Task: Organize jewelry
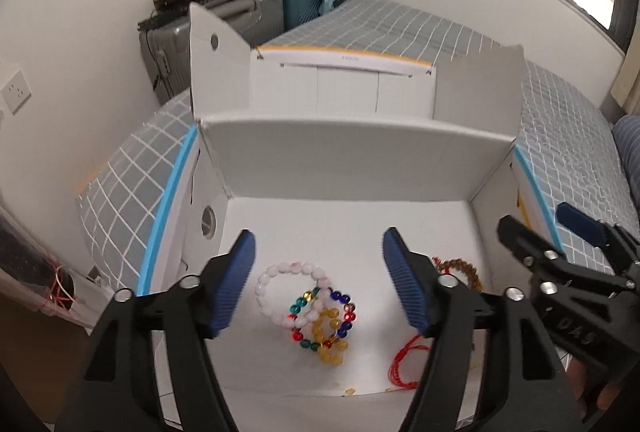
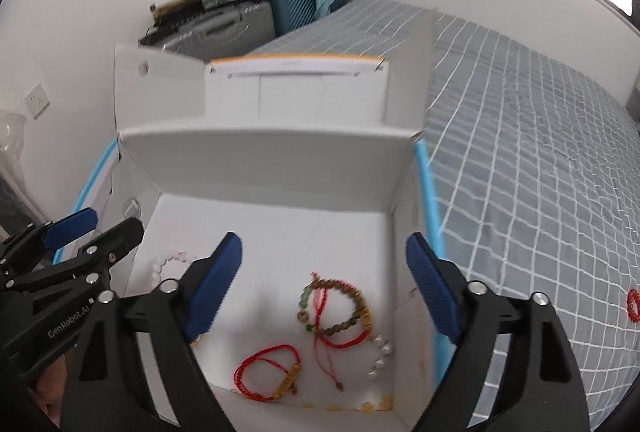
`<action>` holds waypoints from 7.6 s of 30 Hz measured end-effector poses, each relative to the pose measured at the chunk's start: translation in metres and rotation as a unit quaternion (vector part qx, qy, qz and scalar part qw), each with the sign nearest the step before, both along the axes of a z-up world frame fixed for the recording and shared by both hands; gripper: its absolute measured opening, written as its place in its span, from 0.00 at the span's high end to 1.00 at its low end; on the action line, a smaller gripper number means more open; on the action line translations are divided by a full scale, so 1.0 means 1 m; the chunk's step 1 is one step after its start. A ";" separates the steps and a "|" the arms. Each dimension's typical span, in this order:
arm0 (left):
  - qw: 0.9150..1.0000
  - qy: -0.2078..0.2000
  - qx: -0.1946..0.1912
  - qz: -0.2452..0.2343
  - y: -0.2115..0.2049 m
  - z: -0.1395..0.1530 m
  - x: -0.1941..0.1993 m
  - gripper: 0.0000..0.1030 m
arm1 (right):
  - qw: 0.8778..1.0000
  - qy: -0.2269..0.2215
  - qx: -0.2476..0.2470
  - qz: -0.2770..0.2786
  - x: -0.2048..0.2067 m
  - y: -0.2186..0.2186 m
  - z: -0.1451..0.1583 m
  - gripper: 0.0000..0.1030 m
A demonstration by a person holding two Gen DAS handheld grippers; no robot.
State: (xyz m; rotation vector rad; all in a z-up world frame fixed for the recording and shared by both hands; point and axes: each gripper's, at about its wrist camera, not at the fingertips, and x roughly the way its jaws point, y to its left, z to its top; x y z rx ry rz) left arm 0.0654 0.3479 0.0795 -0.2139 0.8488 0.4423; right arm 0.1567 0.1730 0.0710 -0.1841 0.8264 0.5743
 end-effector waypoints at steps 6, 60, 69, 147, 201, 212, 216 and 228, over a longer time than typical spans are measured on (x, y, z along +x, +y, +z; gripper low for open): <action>0.999 -0.024 -0.002 -0.024 -0.022 0.014 0.015 0.15 | 0.998 -0.040 0.007 -0.038 0.013 -0.044 0.024 0.07; 0.962 0.031 -0.037 -0.270 -0.342 -0.088 0.213 0.05 | 0.944 0.116 -0.127 -0.280 0.179 -0.464 -0.137 0.42; 0.959 0.033 -0.034 -0.278 -0.343 -0.081 0.208 0.05 | 0.950 0.139 -0.117 -0.253 0.184 -0.460 -0.143 0.81; 0.989 -0.044 0.000 -0.143 -0.168 0.056 0.063 0.05 | 0.992 -0.028 0.045 -0.110 0.045 -0.213 0.073 0.87; 1.000 0.004 -0.014 0.014 0.004 0.002 -0.039 0.05 | 0.998 0.047 0.003 0.050 -0.021 0.021 -0.014 0.27; 1.000 -0.013 -0.006 -0.014 -0.030 0.008 -0.070 0.05 | 0.999 -0.029 0.016 0.012 -0.062 -0.031 0.009 0.07; 1.000 -0.012 -0.004 -0.019 -0.038 0.001 -0.087 0.05 | 0.999 -0.043 0.009 0.009 -0.081 -0.043 0.004 0.07; 1.000 -0.006 0.000 -0.004 -0.043 -0.021 -0.115 0.05 | 0.999 -0.029 0.005 -0.029 -0.104 -0.056 -0.027 0.07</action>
